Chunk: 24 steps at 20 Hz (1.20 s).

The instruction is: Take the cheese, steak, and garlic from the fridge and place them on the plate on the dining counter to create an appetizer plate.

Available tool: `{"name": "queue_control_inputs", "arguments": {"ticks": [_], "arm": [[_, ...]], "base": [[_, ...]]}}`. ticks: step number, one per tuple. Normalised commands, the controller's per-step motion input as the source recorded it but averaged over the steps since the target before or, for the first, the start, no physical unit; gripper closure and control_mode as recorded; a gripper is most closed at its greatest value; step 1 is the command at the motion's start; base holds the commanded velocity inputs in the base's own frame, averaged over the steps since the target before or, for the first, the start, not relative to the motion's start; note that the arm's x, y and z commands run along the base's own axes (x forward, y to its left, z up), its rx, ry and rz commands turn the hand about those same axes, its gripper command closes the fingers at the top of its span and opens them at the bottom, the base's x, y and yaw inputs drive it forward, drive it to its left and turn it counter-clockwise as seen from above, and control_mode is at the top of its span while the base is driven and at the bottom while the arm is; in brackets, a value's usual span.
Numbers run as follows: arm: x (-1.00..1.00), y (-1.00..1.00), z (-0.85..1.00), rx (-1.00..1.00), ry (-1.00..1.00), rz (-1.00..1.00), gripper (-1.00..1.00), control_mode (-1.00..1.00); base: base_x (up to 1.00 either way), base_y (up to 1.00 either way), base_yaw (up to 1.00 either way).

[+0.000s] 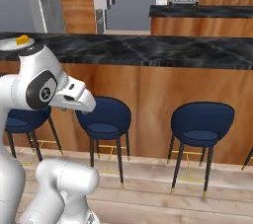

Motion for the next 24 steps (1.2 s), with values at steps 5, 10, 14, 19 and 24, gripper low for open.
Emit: {"name": "queue_control_inputs", "arguments": {"ticks": [5,10,14,19,24], "arm": [[0.0,0.0,0.0,0.0,0.0,0.0,-1.0,1.0],[0.0,0.0,0.0,0.0,0.0,0.0,-1.0,1.0],[0.0,0.0,0.0,0.0,0.0,0.0,-1.0,1.0],[0.0,0.0,0.0,0.0,0.0,0.0,-1.0,1.0],[0.0,0.0,0.0,0.0,0.0,0.0,-1.0,1.0]], "base": [[0.0,-1.0,0.11],[0.0,-1.0,0.08],[0.0,-1.0,0.05],[-0.04,-1.0,0.07],[-0.08,-1.0,0.05]]}}
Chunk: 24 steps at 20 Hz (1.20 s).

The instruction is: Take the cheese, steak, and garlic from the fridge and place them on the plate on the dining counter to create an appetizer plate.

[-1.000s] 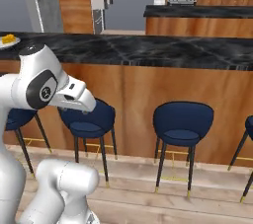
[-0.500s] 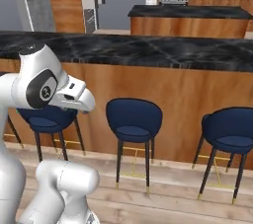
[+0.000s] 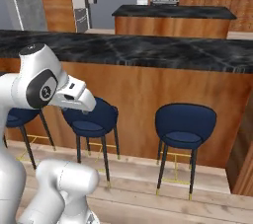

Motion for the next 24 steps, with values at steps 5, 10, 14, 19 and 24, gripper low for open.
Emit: {"name": "queue_control_inputs", "arguments": {"ticks": [5,10,14,19,24], "arm": [[0.0,0.0,0.0,0.0,0.0,0.0,-1.0,1.0],[0.0,0.0,0.0,0.0,0.0,0.0,-1.0,1.0],[0.0,0.0,0.0,0.0,0.0,0.0,-1.0,1.0],[0.0,0.0,0.0,0.0,0.0,0.0,-1.0,1.0],[0.0,0.0,0.0,0.0,0.0,0.0,-1.0,1.0]], "base": [[0.0,-1.0,0.02],[0.0,-1.0,0.04],[0.0,-1.0,0.06],[0.0,-1.0,0.07],[0.06,-1.0,0.08]]}}
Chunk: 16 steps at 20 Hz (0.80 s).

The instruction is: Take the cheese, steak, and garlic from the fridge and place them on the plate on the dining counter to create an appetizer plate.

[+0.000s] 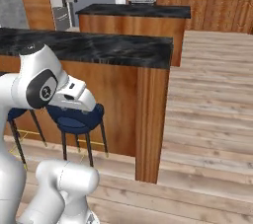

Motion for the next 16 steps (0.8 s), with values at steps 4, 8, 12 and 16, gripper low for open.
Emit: {"name": "queue_control_inputs", "arguments": {"ticks": [4,8,12,16], "arm": [[0.0,0.0,0.0,0.0,0.0,0.0,-1.0,1.0],[0.0,0.0,0.0,0.0,0.0,0.0,-1.0,1.0],[0.0,0.0,0.0,0.0,0.0,0.0,-1.0,1.0],[0.0,0.0,0.0,0.0,0.0,0.0,-1.0,1.0]], "base": [[0.2,-1.0,0.1],[0.41,-1.0,0.13],[0.64,-1.0,0.14],[0.89,-1.0,0.16]]}}
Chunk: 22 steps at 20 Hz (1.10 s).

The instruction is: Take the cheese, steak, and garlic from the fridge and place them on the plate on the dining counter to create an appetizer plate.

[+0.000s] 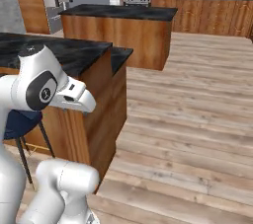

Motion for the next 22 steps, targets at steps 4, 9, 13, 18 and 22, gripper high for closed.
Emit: {"name": "queue_control_inputs", "arguments": {"ticks": [4,9,13,18,22], "arm": [[0.0,0.0,0.0,0.0,0.0,0.0,-1.0,1.0],[0.0,0.0,0.0,0.0,0.0,0.0,-1.0,1.0],[0.0,0.0,0.0,0.0,0.0,0.0,-1.0,1.0],[0.0,0.0,0.0,0.0,0.0,0.0,-1.0,1.0],[0.0,0.0,0.0,0.0,0.0,0.0,-1.0,1.0]], "base": [[1.0,-1.0,0.17],[1.0,-1.0,0.18],[1.0,-1.0,0.16],[1.0,-1.0,0.15],[1.0,-0.98,0.1]]}}
